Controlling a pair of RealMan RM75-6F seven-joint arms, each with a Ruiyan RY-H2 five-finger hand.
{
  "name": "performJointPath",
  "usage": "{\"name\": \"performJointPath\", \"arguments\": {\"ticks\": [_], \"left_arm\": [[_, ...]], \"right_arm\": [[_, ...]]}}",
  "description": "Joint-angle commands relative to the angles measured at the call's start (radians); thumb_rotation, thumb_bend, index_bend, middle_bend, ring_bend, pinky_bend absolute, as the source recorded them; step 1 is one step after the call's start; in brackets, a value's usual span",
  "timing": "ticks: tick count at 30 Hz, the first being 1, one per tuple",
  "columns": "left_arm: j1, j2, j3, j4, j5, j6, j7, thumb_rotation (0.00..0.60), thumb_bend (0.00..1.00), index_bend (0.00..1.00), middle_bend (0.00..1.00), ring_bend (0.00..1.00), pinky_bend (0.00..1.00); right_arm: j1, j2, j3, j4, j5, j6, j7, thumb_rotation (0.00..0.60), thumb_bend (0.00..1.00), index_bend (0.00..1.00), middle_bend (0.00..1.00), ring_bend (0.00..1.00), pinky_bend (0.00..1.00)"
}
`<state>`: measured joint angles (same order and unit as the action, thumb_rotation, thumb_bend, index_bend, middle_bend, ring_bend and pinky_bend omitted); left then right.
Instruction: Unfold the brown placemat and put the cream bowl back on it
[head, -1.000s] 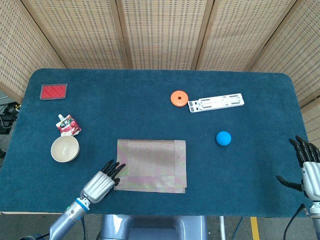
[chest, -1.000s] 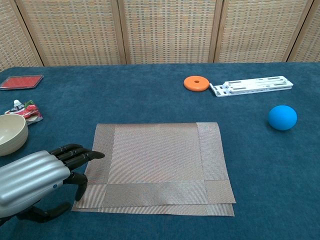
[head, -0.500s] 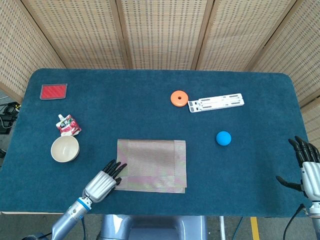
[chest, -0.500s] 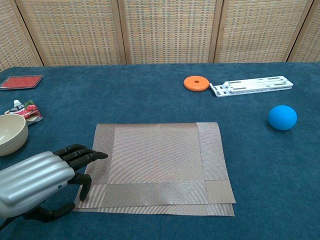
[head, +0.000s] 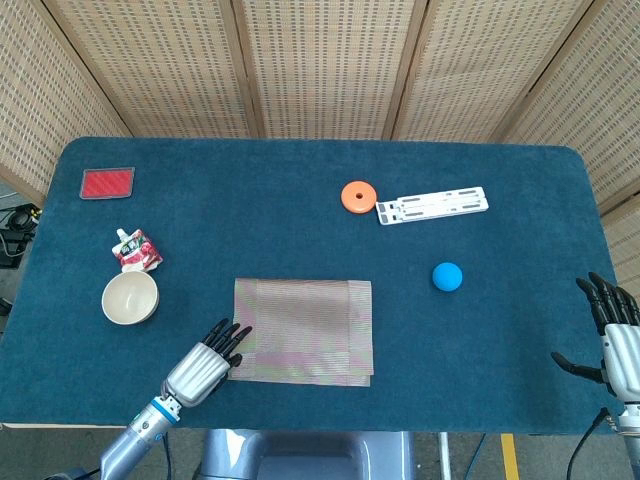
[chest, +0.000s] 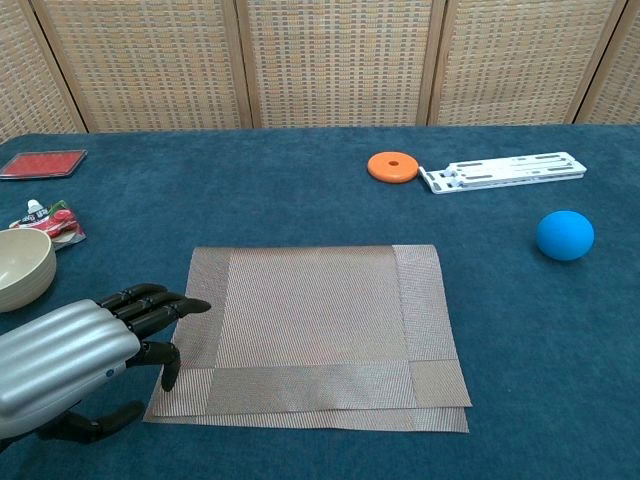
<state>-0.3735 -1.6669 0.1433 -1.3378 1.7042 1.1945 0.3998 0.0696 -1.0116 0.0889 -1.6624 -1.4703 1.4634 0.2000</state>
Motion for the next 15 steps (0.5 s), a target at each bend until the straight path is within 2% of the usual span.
{"name": "performJointPath", "arguments": {"ticks": [1,15], "left_arm": [[0.002,0.001,0.006,0.0,0.007,0.004,-0.001,0.6,0.45,0.44,0.0,0.0,0.0],[0.01,-0.008,0.007,0.015,0.004,0.0,0.005,0.6,0.44,0.39,0.0,0.0,0.0]], "right_arm": [[0.0,0.0,0.0,0.0,0.001,0.001,-0.001,0.6,0.06,0.0,0.0,0.0,0.0],[0.001,0.002,0.001,-0.001,0.009,-0.007,0.0,0.6,0.06,0.0,0.0,0.0,0.0]]}}
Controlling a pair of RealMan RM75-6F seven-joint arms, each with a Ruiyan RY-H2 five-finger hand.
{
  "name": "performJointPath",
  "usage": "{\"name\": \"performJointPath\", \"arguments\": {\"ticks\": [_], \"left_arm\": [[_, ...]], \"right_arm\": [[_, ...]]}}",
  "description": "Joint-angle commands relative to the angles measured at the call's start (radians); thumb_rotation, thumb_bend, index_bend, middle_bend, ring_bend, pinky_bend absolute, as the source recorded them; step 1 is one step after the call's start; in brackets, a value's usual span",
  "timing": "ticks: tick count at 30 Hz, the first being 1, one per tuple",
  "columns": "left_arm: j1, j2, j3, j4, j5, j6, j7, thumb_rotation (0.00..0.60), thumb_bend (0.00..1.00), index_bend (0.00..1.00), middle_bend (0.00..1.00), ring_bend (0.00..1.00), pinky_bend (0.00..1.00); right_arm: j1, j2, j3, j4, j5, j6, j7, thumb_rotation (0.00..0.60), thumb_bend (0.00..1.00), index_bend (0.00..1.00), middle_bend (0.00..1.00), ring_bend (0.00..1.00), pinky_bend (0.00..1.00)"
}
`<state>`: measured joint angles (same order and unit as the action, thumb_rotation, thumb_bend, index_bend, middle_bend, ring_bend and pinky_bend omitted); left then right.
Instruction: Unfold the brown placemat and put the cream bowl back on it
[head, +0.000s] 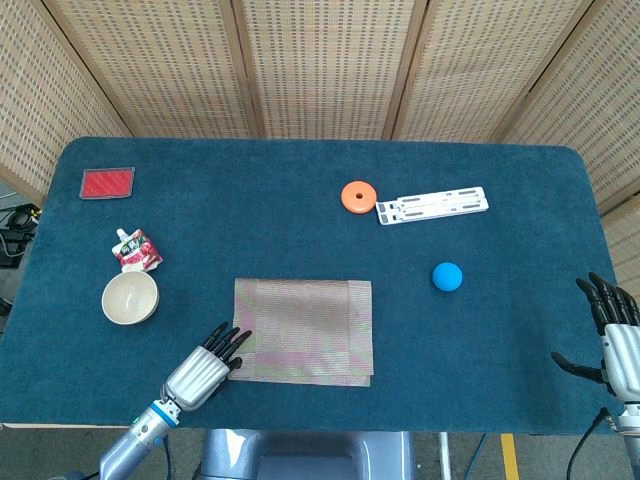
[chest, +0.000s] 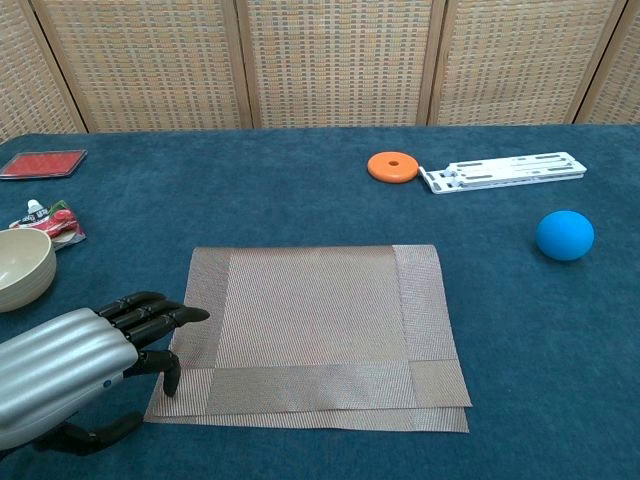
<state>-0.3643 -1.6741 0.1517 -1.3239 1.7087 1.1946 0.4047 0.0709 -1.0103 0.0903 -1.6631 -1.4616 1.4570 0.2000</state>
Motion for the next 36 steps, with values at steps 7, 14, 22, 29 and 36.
{"name": "performJointPath", "arguments": {"ticks": [7,14,22,29,36], "left_arm": [[-0.003,-0.026,-0.011,0.019,-0.01,-0.014,0.01,0.6,0.44,0.38,0.0,0.0,0.0],[0.001,-0.066,-0.021,0.051,-0.009,-0.002,0.014,0.6,0.45,0.48,0.0,0.0,0.0],[0.01,-0.099,-0.036,0.091,-0.003,0.039,-0.015,0.6,0.45,0.57,0.0,0.0,0.0],[0.005,-0.097,-0.04,0.091,-0.006,0.038,-0.019,0.6,0.45,0.66,0.0,0.0,0.0],[-0.012,-0.04,-0.071,-0.01,0.002,0.069,-0.027,0.6,0.45,0.67,0.0,0.0,0.0]], "right_arm": [[-0.001,0.002,-0.003,-0.006,-0.006,0.001,0.003,0.6,0.06,0.0,0.0,0.0,0.0],[0.0,0.004,-0.003,-0.005,-0.006,-0.003,0.011,0.6,0.06,0.0,0.0,0.0,0.0],[0.001,0.006,-0.008,-0.008,-0.016,-0.004,0.018,0.6,0.06,0.0,0.0,0.0,0.0],[0.0,0.008,-0.009,-0.009,-0.019,-0.001,0.028,0.6,0.06,0.0,0.0,0.0,0.0],[-0.001,0.01,-0.008,-0.005,-0.024,0.005,0.035,0.6,0.06,0.0,0.0,0.0,0.0]]}}
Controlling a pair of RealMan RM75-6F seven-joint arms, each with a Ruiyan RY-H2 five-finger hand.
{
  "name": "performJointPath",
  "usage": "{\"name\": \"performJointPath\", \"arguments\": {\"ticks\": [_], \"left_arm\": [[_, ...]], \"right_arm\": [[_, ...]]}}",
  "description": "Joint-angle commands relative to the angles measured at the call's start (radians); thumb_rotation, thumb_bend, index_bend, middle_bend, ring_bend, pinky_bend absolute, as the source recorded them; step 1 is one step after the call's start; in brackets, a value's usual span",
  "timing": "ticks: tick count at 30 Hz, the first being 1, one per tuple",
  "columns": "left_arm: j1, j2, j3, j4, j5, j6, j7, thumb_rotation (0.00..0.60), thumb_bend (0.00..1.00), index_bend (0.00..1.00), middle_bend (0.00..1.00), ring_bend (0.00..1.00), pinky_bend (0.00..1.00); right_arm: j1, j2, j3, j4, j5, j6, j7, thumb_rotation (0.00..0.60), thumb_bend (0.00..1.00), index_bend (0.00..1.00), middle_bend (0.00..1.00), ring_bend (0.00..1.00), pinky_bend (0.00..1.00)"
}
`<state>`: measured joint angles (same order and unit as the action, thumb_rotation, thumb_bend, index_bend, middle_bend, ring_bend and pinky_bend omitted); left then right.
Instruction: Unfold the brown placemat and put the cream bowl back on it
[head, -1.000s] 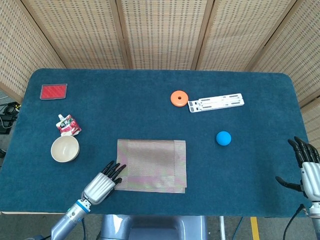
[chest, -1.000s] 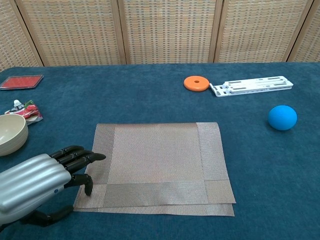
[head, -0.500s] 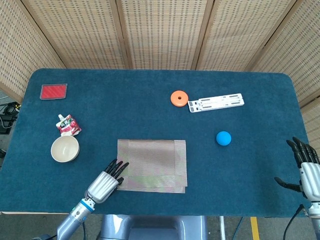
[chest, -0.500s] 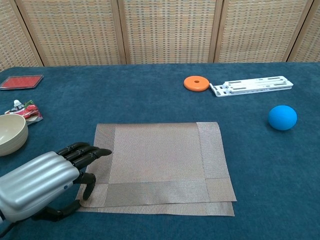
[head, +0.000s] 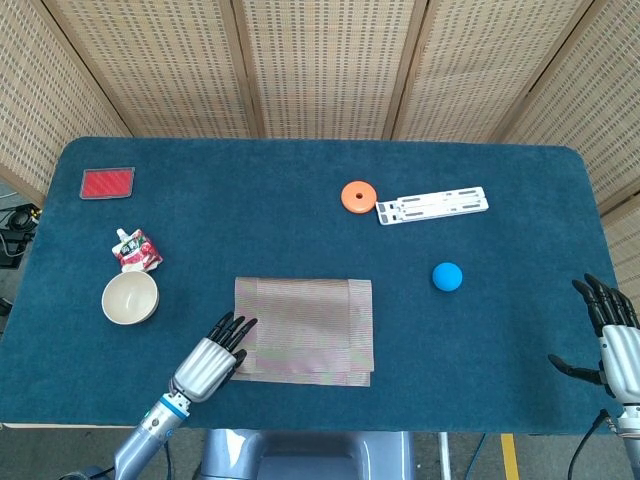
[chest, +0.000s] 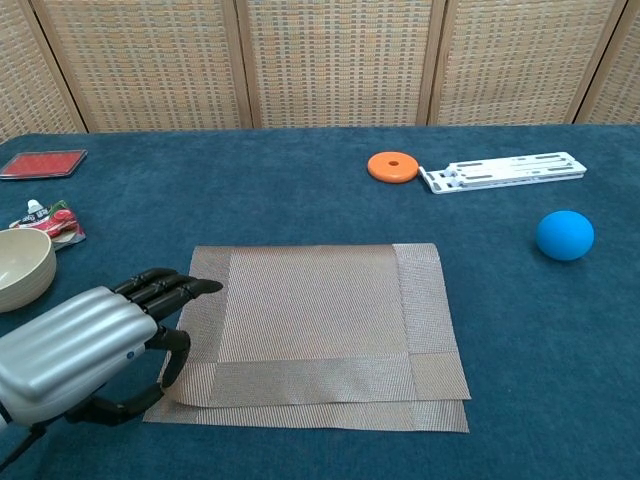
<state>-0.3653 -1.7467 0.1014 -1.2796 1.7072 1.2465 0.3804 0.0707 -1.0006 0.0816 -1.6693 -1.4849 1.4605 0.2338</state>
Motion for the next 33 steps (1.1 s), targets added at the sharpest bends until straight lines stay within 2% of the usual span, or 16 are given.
{"name": "performJointPath", "arguments": {"ticks": [1,3,6,7,9,11,14,17,24,33], "left_arm": [[-0.015,0.044,-0.029,-0.077,0.002,0.019,-0.003,0.6,0.45,0.67,0.0,0.0,0.0],[-0.027,0.069,-0.049,-0.118,-0.006,0.017,-0.001,0.6,0.45,0.67,0.0,0.0,0.0],[-0.064,0.131,-0.12,-0.217,-0.052,-0.011,0.008,0.6,0.45,0.67,0.0,0.0,0.0],[-0.084,0.158,-0.166,-0.252,-0.083,-0.026,0.008,0.6,0.45,0.67,0.0,0.0,0.0],[-0.114,0.191,-0.225,-0.287,-0.135,-0.059,0.018,0.6,0.45,0.67,0.0,0.0,0.0],[-0.135,0.21,-0.263,-0.302,-0.174,-0.084,0.029,0.6,0.45,0.67,0.0,0.0,0.0],[-0.199,0.241,-0.371,-0.297,-0.296,-0.156,0.052,0.6,0.45,0.67,0.0,0.0,0.0],[-0.25,0.251,-0.432,-0.274,-0.39,-0.211,0.086,0.6,0.45,0.67,0.0,0.0,0.0],[-0.347,0.231,-0.505,-0.183,-0.538,-0.288,0.142,0.6,0.45,0.66,0.0,0.0,0.0],[-0.498,0.13,-0.559,0.035,-0.727,-0.367,0.21,0.6,0.45,0.65,0.0,0.0,0.0]], "right_arm": [[0.0,0.0,0.001,0.003,0.001,0.002,0.002,0.6,0.06,0.0,0.0,0.0,0.0],[0.0,0.0,0.003,0.005,0.005,0.001,0.004,0.6,0.06,0.0,0.0,0.0,0.0],[0.003,-0.001,0.01,0.013,0.023,-0.007,0.008,0.6,0.06,0.0,0.0,0.0,0.0],[0.004,-0.001,0.015,0.018,0.033,-0.01,0.009,0.6,0.06,0.0,0.0,0.0,0.0],[0.007,-0.004,0.021,0.025,0.048,-0.017,0.01,0.6,0.06,0.0,0.0,0.0,0.0],[0.01,-0.005,0.025,0.029,0.057,-0.023,0.011,0.6,0.06,0.0,0.0,0.0,0.0],[0.016,-0.011,0.033,0.042,0.083,-0.04,0.009,0.6,0.06,0.0,0.0,0.0,0.0],[0.022,-0.015,0.037,0.05,0.098,-0.056,0.009,0.6,0.06,0.01,0.0,0.0,0.0],[0.034,-0.028,0.044,0.07,0.125,-0.085,-0.004,0.6,0.06,0.01,0.0,0.0,0.0],[0.054,-0.054,0.054,0.109,0.178,-0.138,-0.031,0.6,0.06,0.01,0.0,0.0,0.0]]}}
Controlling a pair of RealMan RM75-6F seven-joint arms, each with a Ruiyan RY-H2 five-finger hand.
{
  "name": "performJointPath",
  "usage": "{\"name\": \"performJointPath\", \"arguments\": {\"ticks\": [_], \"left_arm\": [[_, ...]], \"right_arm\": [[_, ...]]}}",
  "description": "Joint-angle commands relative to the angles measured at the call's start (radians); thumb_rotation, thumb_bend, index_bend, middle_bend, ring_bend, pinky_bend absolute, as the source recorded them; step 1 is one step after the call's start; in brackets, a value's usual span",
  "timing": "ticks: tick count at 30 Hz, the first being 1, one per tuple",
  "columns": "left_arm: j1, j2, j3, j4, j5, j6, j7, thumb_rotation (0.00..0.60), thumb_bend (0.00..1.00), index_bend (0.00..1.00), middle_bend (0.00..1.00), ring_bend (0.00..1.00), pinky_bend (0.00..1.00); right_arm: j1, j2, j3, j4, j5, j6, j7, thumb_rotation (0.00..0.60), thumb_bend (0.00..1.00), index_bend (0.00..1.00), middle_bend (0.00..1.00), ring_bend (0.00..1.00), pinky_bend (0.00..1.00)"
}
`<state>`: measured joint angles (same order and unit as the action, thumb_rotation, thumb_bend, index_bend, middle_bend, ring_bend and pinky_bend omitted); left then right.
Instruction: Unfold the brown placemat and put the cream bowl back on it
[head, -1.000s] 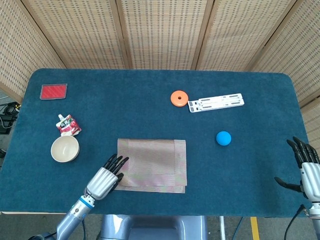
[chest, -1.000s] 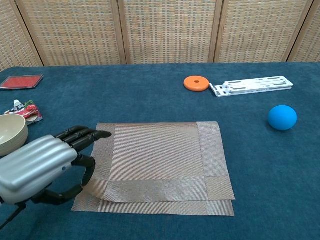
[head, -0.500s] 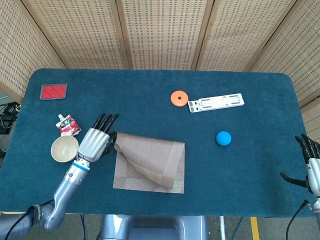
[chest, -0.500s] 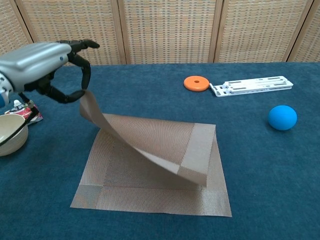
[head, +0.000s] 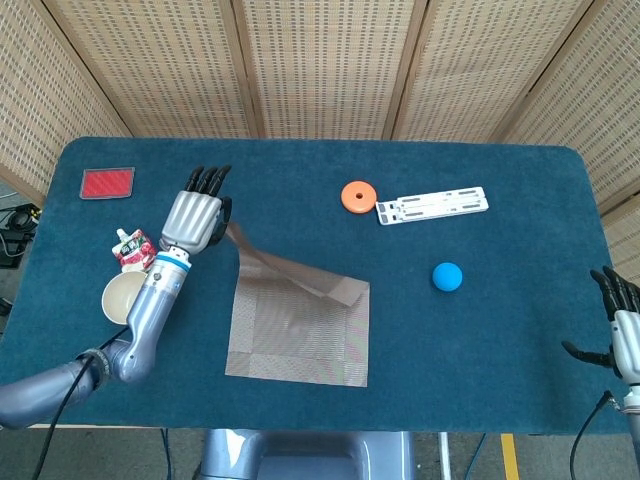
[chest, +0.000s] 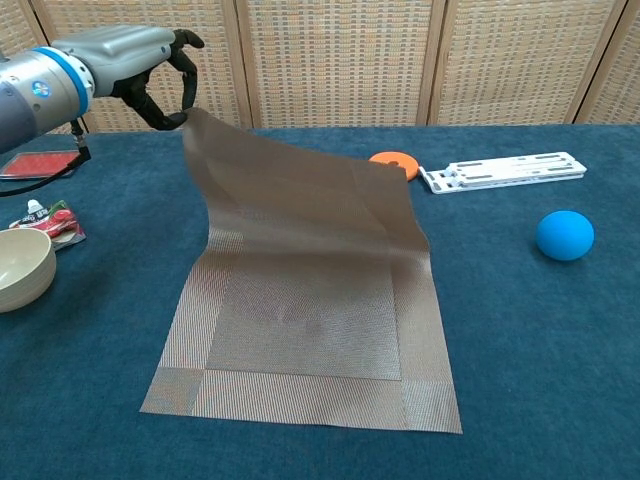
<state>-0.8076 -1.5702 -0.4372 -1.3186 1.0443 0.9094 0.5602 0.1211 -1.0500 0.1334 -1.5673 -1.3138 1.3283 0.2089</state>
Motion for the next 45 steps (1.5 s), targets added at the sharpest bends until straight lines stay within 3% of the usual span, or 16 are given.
{"name": "performJointPath", "arguments": {"ticks": [1,8,13,18,24,31,36,41,45], "left_arm": [[-0.066,-0.056,-0.019,0.093,-0.073,-0.03,0.039,0.6,0.45,0.64,0.0,0.0,0.0],[-0.129,-0.138,-0.012,0.239,-0.21,0.007,0.187,0.6,0.45,0.56,0.0,0.0,0.0],[-0.146,-0.155,-0.006,0.278,-0.266,0.001,0.2,0.6,0.42,0.33,0.0,0.0,0.0],[-0.135,-0.146,0.019,0.284,-0.264,-0.001,0.154,0.6,0.36,0.18,0.0,0.0,0.0],[-0.066,-0.079,0.061,0.175,-0.176,0.056,0.032,0.6,0.28,0.14,0.0,0.0,0.0],[0.111,0.059,0.191,-0.037,0.039,0.293,-0.07,0.6,0.2,0.11,0.0,0.0,0.0],[0.207,0.135,0.25,-0.143,0.097,0.384,-0.112,0.6,0.18,0.07,0.0,0.0,0.0],[0.342,0.243,0.357,-0.269,0.162,0.497,-0.106,0.6,0.03,0.0,0.0,0.0,0.0],[0.435,0.293,0.421,-0.328,0.219,0.577,-0.157,0.6,0.0,0.0,0.0,0.0,0.0]], "right_arm": [[0.005,-0.007,0.004,0.01,0.011,-0.009,-0.008,0.6,0.06,0.01,0.0,0.0,0.0],[0.008,-0.015,0.011,0.024,0.034,-0.019,-0.019,0.6,0.06,0.01,0.0,0.0,0.0],[0.008,-0.019,0.014,0.031,0.046,-0.027,-0.026,0.6,0.06,0.01,0.0,0.0,0.0],[0.01,-0.024,0.012,0.033,0.045,-0.031,-0.034,0.6,0.06,0.01,0.0,0.0,0.0],[0.009,-0.024,0.01,0.033,0.037,-0.032,-0.029,0.6,0.06,0.01,0.0,0.0,0.0],[0.002,-0.023,0.001,0.03,0.002,-0.012,-0.018,0.6,0.05,0.01,0.0,0.0,0.0],[0.001,-0.031,-0.007,0.031,-0.018,-0.003,-0.027,0.6,0.04,0.01,0.0,0.0,0.0],[0.002,-0.044,-0.024,0.032,-0.057,0.011,-0.058,0.6,0.02,0.0,0.0,0.0,0.0],[-0.001,-0.049,-0.038,0.02,-0.087,0.026,-0.072,0.6,0.02,0.0,0.0,0.0,0.0]]}}
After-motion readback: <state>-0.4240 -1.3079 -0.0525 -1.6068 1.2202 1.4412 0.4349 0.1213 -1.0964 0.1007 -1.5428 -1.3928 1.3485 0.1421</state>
